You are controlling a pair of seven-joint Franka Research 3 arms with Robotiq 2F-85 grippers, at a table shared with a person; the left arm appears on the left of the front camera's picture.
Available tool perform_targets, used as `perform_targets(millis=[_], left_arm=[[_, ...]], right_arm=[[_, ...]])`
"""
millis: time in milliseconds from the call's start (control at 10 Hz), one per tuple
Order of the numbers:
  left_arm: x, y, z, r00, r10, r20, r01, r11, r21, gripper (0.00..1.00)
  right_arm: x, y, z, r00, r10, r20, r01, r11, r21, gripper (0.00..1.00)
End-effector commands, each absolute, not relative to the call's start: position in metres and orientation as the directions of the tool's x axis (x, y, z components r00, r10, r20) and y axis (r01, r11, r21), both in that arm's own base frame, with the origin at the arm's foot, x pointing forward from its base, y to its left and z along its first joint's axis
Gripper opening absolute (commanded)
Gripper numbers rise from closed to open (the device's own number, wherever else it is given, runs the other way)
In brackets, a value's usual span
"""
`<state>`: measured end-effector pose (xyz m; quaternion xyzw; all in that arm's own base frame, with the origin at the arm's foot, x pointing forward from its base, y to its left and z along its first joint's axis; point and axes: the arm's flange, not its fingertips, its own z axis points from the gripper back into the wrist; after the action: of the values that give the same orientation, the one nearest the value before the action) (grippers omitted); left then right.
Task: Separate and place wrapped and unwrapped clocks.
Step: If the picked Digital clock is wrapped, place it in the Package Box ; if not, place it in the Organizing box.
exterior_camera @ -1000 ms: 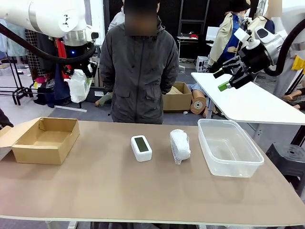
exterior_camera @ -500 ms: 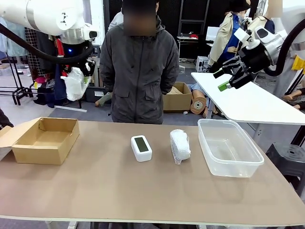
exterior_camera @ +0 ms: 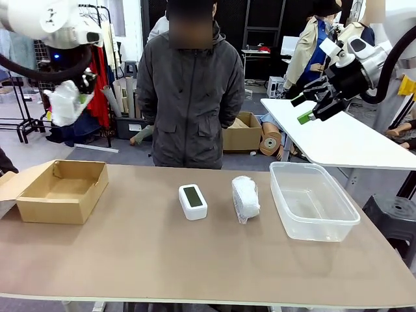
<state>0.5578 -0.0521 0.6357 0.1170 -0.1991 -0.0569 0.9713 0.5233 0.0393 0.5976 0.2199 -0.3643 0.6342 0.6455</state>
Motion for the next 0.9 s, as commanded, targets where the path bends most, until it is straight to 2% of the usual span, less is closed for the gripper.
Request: perform_targets(millis=[0,100,400,600,800], left_arm=[[0.555,-0.029,0.605,0.916,-0.177,0.36,0.056,0.945,0.322,0.0],[0.554,-0.02,0.583,0.938,-0.136,0.319,0.001,0.921,0.389,0.0],[0.558,-0.01,0.514,0.952,-0.172,0.255,0.043,0.894,0.446,0.0],[0.565,-0.006,0.485,0.967,-0.147,0.207,0.065,0.932,0.357,0.0],[0.573,0.001,0.461,0.979,-0.075,0.189,0.019,0.96,0.279,0.0]], right_arm=[[0.523,0.039,0.598,-0.073,0.666,0.742,-0.978,0.097,-0.184,1.0],[0.523,0.039,0.598,-0.073,0.666,0.742,-0.978,0.097,-0.184,1.0],[0.523,0.039,0.598,-0.073,0.666,0.742,-0.978,0.097,-0.184,1.0],[0.523,0.039,0.598,-0.073,0.666,0.742,-0.978,0.097,-0.184,1.0],[0.523,0.039,0.598,-0.073,0.666,0.742,-0.978,0.097,-0.184,1.0]])
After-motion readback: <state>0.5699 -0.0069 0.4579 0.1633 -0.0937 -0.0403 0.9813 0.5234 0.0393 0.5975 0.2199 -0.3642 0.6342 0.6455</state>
